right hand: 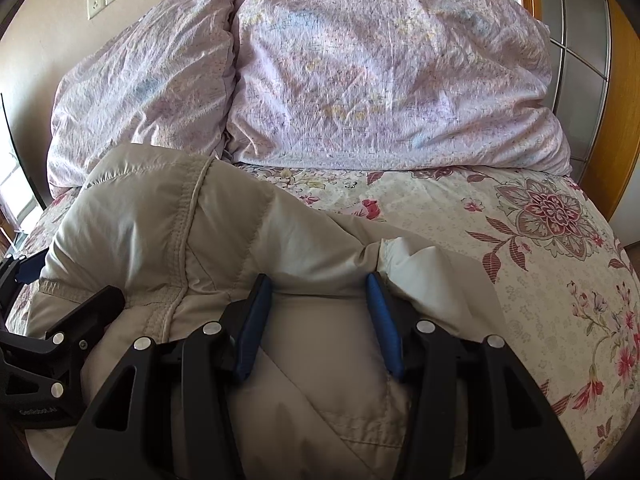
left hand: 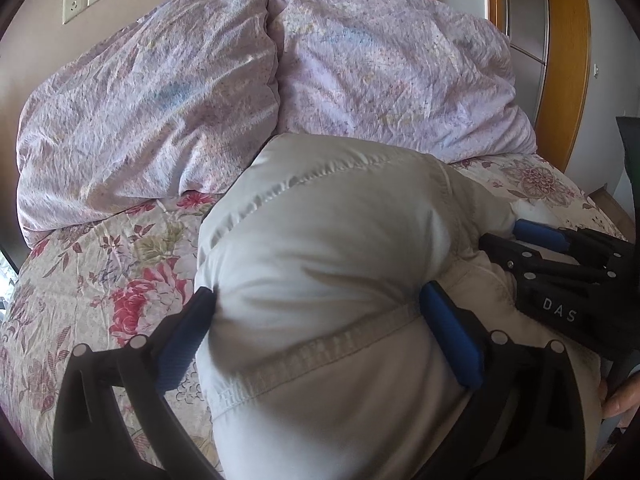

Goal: Fold large clothes

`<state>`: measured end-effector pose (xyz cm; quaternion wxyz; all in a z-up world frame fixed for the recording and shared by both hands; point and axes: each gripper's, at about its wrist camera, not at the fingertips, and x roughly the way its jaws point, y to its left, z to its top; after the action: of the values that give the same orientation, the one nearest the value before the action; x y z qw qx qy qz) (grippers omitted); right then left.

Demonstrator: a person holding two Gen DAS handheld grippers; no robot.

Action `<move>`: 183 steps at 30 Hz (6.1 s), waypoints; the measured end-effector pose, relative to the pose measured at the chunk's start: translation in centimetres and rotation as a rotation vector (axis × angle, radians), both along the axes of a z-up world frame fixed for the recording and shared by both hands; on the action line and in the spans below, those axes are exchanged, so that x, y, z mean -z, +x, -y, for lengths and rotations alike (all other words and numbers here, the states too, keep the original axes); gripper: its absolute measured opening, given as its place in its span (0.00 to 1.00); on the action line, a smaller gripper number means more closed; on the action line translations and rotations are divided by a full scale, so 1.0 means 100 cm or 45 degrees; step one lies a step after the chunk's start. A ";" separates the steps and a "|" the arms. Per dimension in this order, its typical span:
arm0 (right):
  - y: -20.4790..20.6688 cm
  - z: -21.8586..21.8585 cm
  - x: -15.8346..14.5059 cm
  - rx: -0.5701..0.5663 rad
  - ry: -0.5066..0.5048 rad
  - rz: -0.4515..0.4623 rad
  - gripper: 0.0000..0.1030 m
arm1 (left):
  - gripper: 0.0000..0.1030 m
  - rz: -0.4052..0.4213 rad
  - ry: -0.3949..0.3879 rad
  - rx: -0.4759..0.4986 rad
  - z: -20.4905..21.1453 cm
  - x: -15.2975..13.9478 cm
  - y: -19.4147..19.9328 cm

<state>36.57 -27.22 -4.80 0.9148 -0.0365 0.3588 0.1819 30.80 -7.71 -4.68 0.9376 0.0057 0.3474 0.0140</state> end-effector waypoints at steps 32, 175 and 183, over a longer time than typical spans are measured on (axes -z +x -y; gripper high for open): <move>-0.002 0.043 0.004 0.141 0.073 0.071 0.52 | 0.98 -0.023 0.090 0.002 0.008 -0.011 0.045; 0.073 -0.024 0.002 -0.301 0.566 -0.547 0.96 | 0.97 -0.096 -0.944 -0.031 -0.214 0.022 -0.003; 0.028 -0.054 -0.084 -0.249 0.267 0.085 0.84 | 0.97 0.190 -0.314 -0.193 -0.175 -0.051 -0.016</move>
<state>39.32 -21.77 3.58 0.9028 0.0186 0.3020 0.3055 29.24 9.77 0.46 0.9506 -0.1367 0.2753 0.0424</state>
